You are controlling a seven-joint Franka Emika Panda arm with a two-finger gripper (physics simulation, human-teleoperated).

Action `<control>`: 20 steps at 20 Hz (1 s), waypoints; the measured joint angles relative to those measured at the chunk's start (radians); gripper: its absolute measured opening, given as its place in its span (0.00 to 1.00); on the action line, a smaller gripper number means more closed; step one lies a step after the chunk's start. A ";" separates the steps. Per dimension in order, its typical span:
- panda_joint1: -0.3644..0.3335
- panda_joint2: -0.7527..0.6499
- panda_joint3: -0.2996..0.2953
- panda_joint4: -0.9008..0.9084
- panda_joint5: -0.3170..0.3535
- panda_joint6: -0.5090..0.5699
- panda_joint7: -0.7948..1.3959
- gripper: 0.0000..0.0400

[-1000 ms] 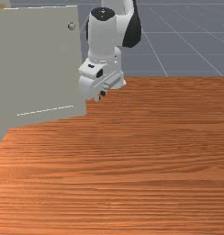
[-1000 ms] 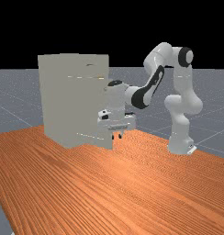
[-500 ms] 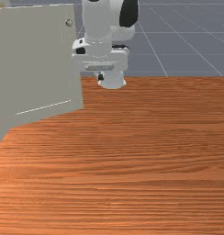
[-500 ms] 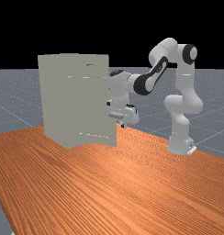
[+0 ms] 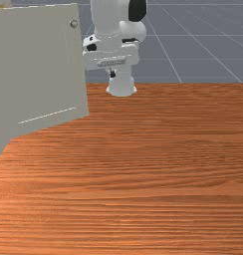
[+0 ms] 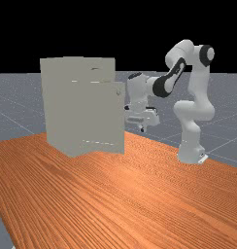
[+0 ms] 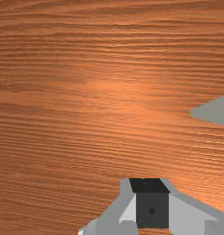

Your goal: Close the cabinet door

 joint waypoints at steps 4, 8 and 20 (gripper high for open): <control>-0.038 0.156 0.111 0.150 -0.033 0.006 -0.009 0.00; -0.097 0.192 0.181 0.188 -0.042 0.007 -0.013 0.00; 0.133 0.361 -0.041 0.404 0.038 -0.040 0.008 0.00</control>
